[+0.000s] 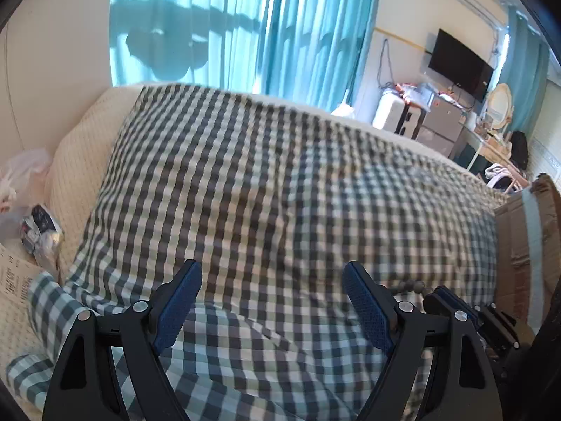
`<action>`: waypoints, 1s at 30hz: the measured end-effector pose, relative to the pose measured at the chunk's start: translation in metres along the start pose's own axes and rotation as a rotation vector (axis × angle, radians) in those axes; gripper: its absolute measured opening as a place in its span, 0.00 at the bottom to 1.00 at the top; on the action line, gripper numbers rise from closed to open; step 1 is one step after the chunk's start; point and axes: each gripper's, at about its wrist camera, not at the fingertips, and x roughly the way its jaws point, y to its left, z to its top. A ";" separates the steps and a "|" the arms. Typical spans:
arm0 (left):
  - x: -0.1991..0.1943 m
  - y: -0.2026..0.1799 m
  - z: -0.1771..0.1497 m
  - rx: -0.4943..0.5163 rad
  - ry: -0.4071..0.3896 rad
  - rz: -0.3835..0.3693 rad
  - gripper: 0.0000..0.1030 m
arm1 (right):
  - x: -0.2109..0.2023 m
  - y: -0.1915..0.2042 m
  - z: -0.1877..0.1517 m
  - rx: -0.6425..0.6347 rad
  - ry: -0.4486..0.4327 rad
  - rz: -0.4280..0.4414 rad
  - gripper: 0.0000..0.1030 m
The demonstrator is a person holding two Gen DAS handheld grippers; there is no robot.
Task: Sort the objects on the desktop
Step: 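Lift the bead bracelet with the right tool and carry it over the box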
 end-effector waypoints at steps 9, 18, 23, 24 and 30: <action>-0.051 -0.020 0.016 0.003 -0.103 -0.065 0.83 | -0.062 -0.007 0.026 0.000 -0.131 -0.036 0.11; -0.117 -0.043 0.031 0.024 -0.238 -0.087 0.83 | -0.133 -0.010 0.048 0.001 -0.281 -0.043 0.11; -0.155 -0.067 0.031 0.044 -0.317 -0.106 0.81 | -0.170 -0.010 0.055 -0.002 -0.350 -0.063 0.11; -0.162 -0.074 0.030 0.054 -0.333 -0.109 0.81 | -0.179 -0.011 0.057 -0.003 -0.364 -0.070 0.11; -0.178 -0.099 0.028 0.091 -0.358 -0.128 0.81 | -0.234 -0.019 0.062 -0.002 -0.458 -0.113 0.11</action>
